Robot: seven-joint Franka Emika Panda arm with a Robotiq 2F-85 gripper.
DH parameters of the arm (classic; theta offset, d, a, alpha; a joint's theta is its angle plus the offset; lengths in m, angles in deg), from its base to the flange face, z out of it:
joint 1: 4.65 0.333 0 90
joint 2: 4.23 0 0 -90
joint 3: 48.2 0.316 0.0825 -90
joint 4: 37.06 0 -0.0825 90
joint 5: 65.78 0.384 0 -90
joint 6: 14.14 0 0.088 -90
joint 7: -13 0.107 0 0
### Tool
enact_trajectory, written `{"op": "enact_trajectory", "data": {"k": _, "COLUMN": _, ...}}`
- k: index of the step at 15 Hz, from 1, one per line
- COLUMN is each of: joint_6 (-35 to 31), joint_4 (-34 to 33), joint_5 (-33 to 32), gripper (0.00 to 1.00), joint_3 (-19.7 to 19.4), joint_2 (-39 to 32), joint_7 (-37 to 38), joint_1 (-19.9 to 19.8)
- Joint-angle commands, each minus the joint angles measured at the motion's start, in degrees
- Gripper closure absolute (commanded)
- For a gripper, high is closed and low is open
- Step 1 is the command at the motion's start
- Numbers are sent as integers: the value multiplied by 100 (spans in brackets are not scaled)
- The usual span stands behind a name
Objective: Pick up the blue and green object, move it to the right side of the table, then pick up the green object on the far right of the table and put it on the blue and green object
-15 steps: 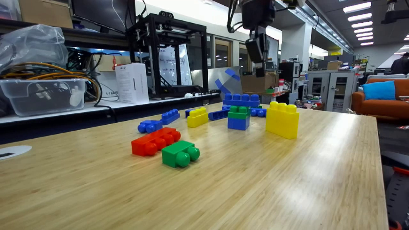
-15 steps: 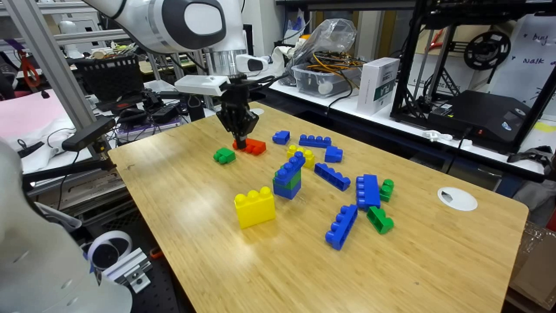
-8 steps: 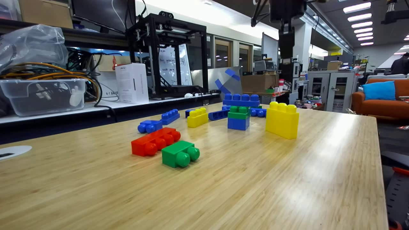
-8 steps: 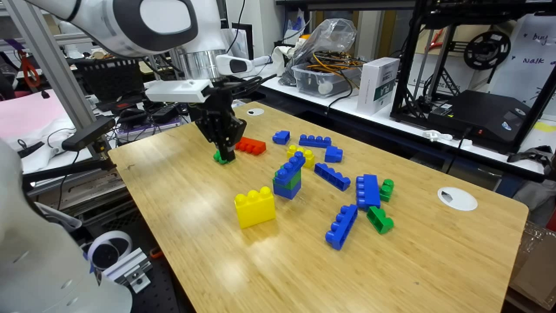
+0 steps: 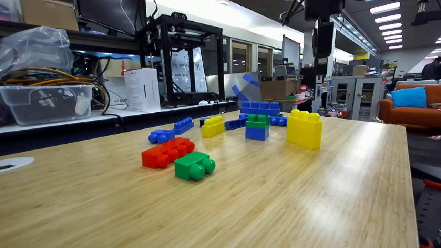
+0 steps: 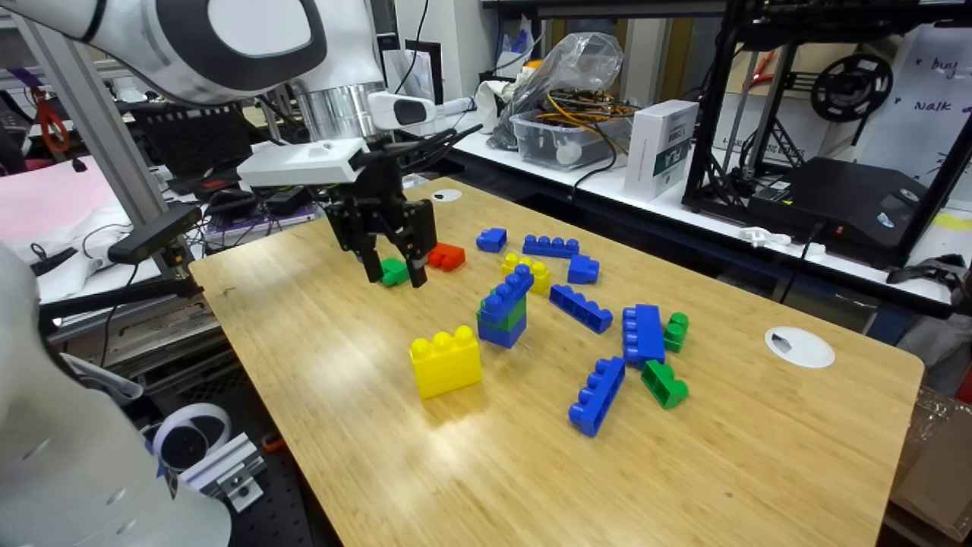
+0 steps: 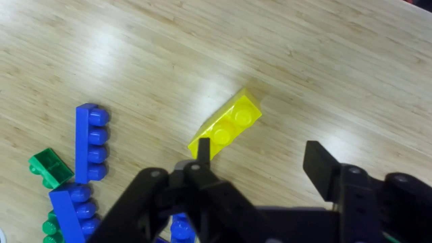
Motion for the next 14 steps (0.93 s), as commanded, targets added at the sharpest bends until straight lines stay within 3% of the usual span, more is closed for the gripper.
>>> {"op": "enact_trajectory", "data": {"k": 1, "joint_6": -50, "joint_4": -19, "joint_5": -49, "gripper": 1, "joint_3": -72, "joint_2": 56, "joint_7": -198, "joint_1": -13}}
{"op": "enact_trajectory", "data": {"k": 14, "joint_6": -135, "joint_4": -58, "joint_5": 50, "gripper": 0, "joint_3": -8, "joint_2": 146, "joint_7": 33, "joint_1": 1}}
